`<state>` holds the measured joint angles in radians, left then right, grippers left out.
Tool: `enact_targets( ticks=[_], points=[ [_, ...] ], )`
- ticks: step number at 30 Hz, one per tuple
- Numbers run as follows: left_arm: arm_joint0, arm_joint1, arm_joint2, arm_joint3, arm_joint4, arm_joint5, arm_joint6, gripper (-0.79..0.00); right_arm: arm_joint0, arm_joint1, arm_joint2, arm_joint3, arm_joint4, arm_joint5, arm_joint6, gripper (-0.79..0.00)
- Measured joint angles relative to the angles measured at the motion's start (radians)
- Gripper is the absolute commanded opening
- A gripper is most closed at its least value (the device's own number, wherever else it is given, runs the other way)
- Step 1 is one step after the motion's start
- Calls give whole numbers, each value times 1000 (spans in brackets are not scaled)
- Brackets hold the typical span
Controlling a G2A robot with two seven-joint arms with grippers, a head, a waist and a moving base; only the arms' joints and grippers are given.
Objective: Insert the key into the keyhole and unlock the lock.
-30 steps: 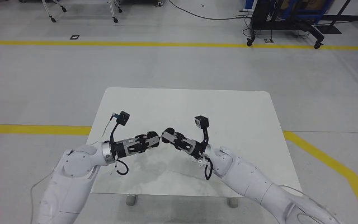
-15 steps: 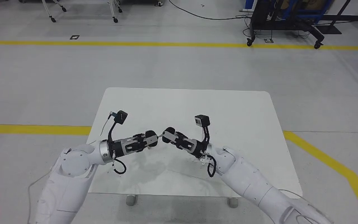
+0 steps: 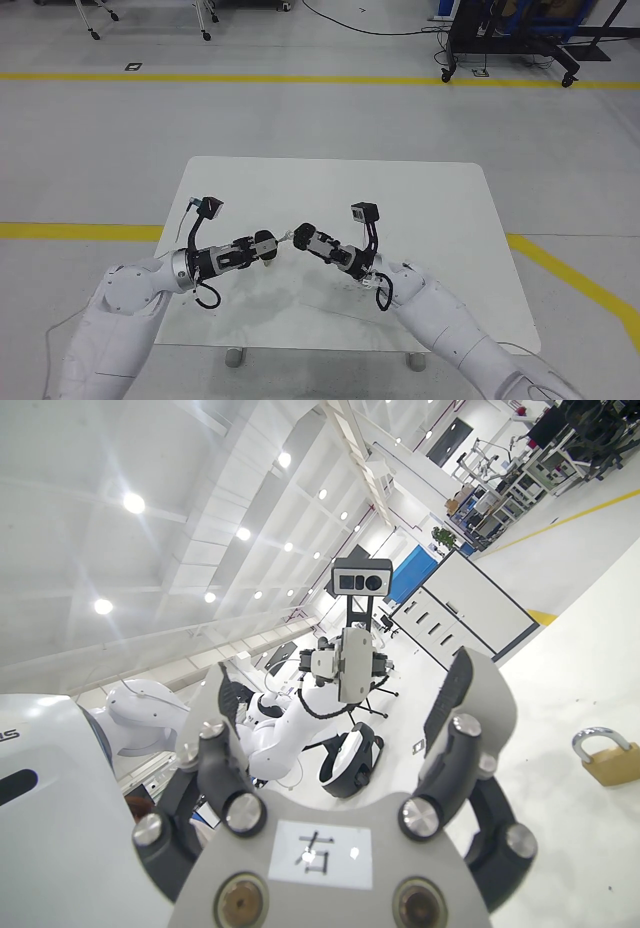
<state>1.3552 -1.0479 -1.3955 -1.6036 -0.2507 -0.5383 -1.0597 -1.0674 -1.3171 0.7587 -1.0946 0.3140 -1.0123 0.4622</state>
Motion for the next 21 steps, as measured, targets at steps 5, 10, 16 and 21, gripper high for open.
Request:
enact_targets(
  ticks=[5, 10, 16, 21],
  points=[
    [0, 0, 0, -1, 2, -1, 1, -785, 0, 0, 0, 0, 0, 0, 0, 0],
    [17, 9, -9, -54, 191, 43, 41, -785, 47, 20, 22, 11, -141, 97, 92, 0],
    [-26, 18, 30, -46, 221, 116, -114, -785, 18, 69, 101, -30, -288, 131, 218, -135],
    [-54, 21, 56, -23, 190, 89, -169, -785, -27, 91, 122, -64, -140, 117, 333, -437]
  ],
)
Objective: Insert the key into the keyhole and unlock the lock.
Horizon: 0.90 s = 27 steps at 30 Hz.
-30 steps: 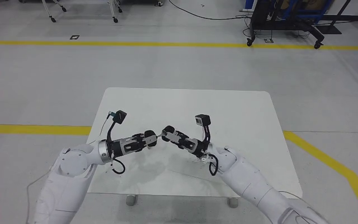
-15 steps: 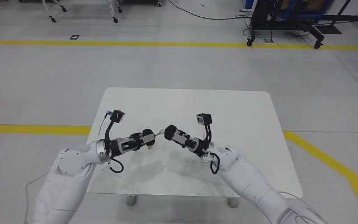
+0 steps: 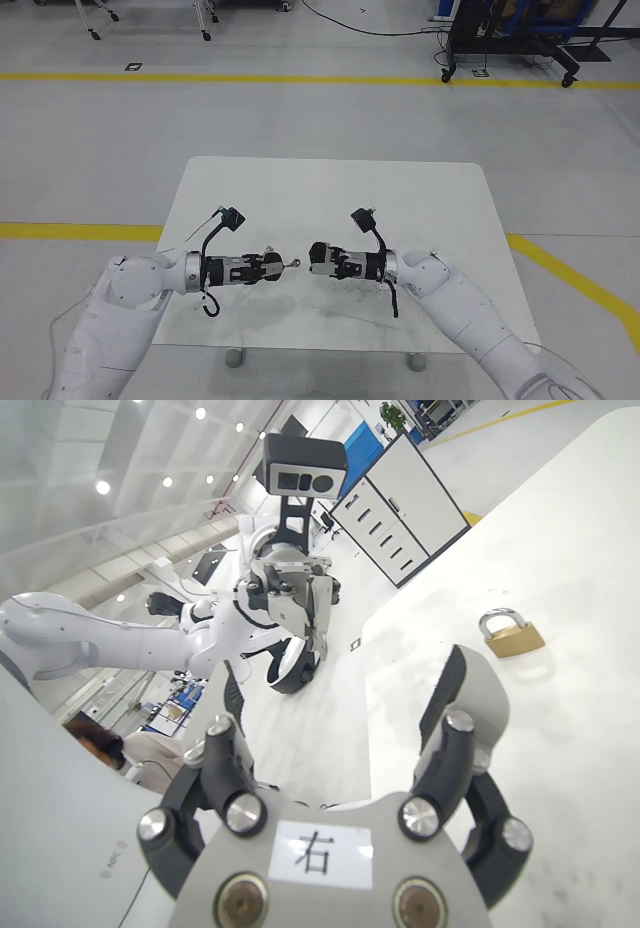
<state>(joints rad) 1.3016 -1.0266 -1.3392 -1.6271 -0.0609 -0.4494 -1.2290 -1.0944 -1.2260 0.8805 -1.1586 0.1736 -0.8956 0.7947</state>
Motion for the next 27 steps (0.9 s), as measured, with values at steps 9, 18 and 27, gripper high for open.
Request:
enact_targets(
  ticks=[9, 18, 27],
  points=[
    [-7, 4, 45, -12, 33, -15, 2, -785, 15, -4, -37, 38, 55, -25, 68, -431],
    [-14, 12, 60, -9, -2, -30, -15, -785, 42, -15, -69, 69, 91, -41, 71, -545],
    [-17, 20, 68, -12, 11, -26, 5, -785, 51, -19, -98, 75, 124, -59, 70, -785]
  ],
)
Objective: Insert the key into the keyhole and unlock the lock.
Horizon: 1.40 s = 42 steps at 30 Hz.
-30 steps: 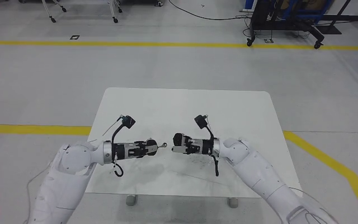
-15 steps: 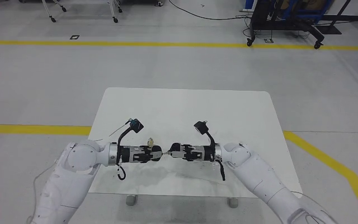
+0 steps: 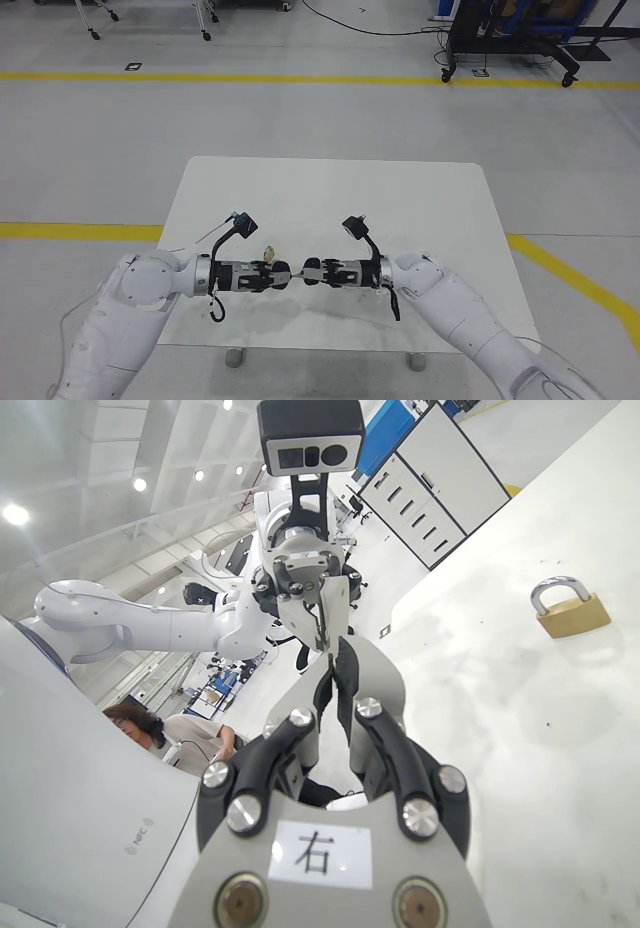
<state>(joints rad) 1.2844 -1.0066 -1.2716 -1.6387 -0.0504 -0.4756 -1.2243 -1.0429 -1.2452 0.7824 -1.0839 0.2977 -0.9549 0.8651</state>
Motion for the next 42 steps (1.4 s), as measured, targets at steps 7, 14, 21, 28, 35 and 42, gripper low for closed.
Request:
enact_targets(
  ticks=[7, 14, 21, 28, 35, 42],
  points=[
    [-3, 3, 8, -4, 2, 8, 37, 0, 9, 17, 17, 6, 13, -34, -34, -785],
    [17, 13, -35, -35, 237, 79, 210, -634, -48, 85, 238, -14, 2, -57, -102, -785],
    [30, 12, 34, -130, 753, 264, 373, -499, -222, 147, 501, -154, -26, -57, -163, -785],
    [-53, -8, 146, -74, 933, 368, 331, -422, -334, 167, 609, -248, -36, -57, -166, -785],
    [-141, -30, 248, 18, 950, 355, 232, -409, -375, 172, 661, -272, -47, -57, -200, -785],
    [-184, -46, 290, 66, 963, 380, 228, -499, -401, 175, 689, -310, -44, -57, -198, -785]
  ],
)
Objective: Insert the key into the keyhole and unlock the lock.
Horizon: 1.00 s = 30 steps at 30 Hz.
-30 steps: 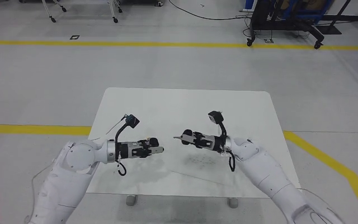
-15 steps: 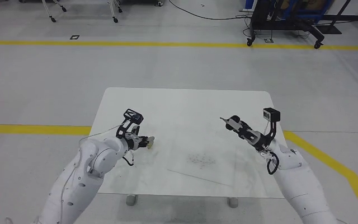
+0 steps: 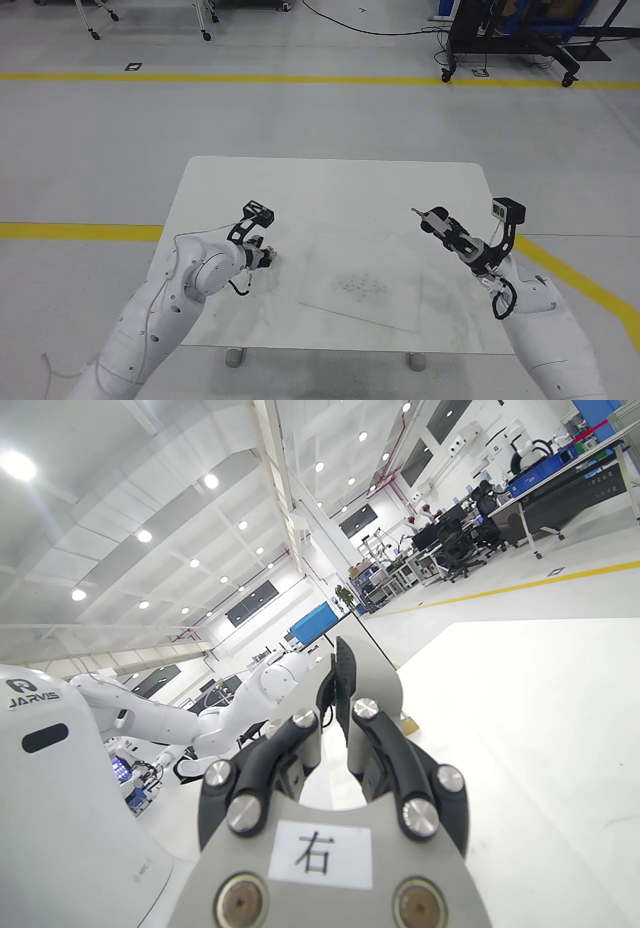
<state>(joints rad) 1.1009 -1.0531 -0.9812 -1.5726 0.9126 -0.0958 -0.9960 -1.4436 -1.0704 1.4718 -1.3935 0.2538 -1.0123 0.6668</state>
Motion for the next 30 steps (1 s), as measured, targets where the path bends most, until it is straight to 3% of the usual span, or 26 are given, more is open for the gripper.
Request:
enact_targets(
  ticks=[9, 10, 11, 12, 25, 30],
  points=[
    [-14, -10, 26, 16, 25, 19, -24, -597, -9, -2, -1, -16, -3, 0, 1, -785],
    [-15, -11, 28, 16, 27, 21, -27, -650, -10, -2, 0, -16, -3, 0, 1, -785],
    [-16, -12, 29, 17, 27, 22, -30, -773, -11, -2, 1, -16, -4, 0, 0, -785],
    [-17, -13, 29, 18, 26, 22, -32, -785, -11, -2, 2, -16, -5, 0, -1, -785],
    [-36, -23, 33, 50, 14, 27, -71, -785, -15, -4, 13, -29, 6, 0, -3, -785],
    [-26, -25, -3, 32, -60, 23, -5, -785, -17, -5, 12, -35, 4, 0, -1, -785]
  ],
)
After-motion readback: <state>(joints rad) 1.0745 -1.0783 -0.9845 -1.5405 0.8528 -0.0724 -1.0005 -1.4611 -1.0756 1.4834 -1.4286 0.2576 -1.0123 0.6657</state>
